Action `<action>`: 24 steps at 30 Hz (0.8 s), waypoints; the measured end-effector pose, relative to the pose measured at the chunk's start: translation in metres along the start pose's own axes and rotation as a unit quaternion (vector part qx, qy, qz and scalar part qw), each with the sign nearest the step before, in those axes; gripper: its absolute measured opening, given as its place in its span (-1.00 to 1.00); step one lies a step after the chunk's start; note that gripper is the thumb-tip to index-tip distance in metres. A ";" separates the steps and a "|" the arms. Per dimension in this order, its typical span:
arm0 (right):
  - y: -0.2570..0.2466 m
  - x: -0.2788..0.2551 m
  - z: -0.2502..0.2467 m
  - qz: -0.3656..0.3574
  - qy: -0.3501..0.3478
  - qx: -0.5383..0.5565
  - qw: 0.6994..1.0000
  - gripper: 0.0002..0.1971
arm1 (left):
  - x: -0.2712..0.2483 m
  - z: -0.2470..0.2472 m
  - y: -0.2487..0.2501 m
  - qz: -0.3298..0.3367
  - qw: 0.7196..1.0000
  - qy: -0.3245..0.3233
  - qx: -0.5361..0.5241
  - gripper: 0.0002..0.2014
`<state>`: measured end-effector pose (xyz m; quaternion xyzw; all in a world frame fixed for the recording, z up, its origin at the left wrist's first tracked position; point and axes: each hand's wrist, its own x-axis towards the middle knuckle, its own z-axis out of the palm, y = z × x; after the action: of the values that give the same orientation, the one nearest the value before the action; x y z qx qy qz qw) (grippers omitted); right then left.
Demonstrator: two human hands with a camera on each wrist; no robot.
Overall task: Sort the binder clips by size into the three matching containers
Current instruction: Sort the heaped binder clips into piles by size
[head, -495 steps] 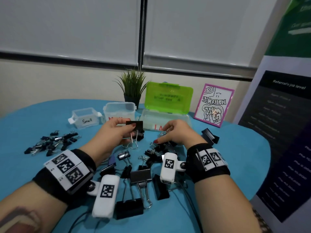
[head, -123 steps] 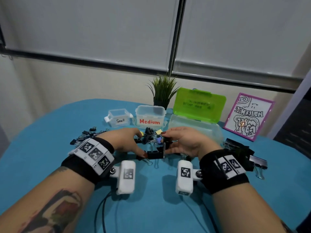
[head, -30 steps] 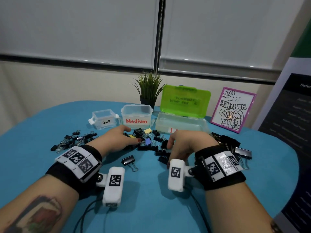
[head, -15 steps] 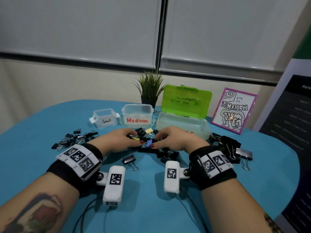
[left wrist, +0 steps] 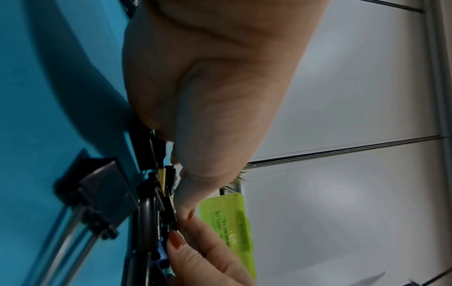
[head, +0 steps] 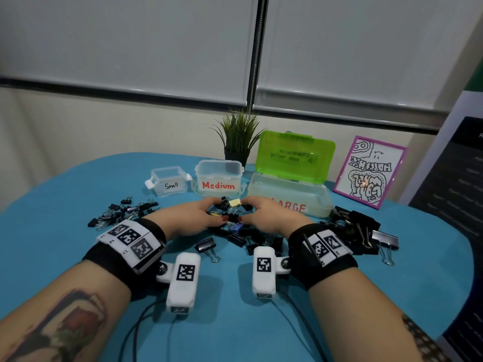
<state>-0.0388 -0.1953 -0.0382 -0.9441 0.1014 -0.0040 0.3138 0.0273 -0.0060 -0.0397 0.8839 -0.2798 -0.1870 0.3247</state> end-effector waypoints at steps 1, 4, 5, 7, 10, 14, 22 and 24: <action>0.000 0.000 0.000 0.004 -0.001 0.003 1.000 -0.60 | 0.001 0.001 0.000 0.004 1.000 -0.009 -0.011 -0.42; 0.000 0.004 0.003 0.012 0.023 0.044 0.999 -0.75 | 0.001 0.001 0.000 0.006 1.000 -0.008 -0.019 -0.39; -0.002 0.007 0.004 0.014 0.037 0.083 0.996 -0.82 | 0.003 0.001 -0.002 0.001 1.000 0.000 -0.013 -0.36; -0.007 0.013 0.006 0.020 0.074 0.147 0.986 -0.90 | 0.007 0.000 -0.005 -0.006 1.000 0.012 -0.004 -0.32; -0.019 0.024 0.009 0.020 0.090 0.162 0.982 -0.83 | 0.008 -0.001 -0.005 -0.017 1.000 0.018 -0.004 -0.30; -0.035 0.036 0.023 0.004 0.020 0.155 0.988 -0.66 | 0.007 -0.002 -0.003 -0.019 0.999 0.028 -0.018 -0.34; -0.040 0.020 0.024 -0.028 -0.094 0.061 0.993 -0.57 | 0.007 0.003 -0.001 -0.007 0.984 0.011 -0.178 -0.50; -0.039 0.012 0.019 -0.032 -0.087 0.079 0.993 -0.65 | 0.004 0.004 0.002 0.011 0.978 -0.011 -0.206 -0.74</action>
<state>-0.0182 -0.1559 -0.0311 -0.9159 0.0428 0.0596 0.3946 0.0275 -0.0120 -0.0419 0.7928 -0.2483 -0.2465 0.4991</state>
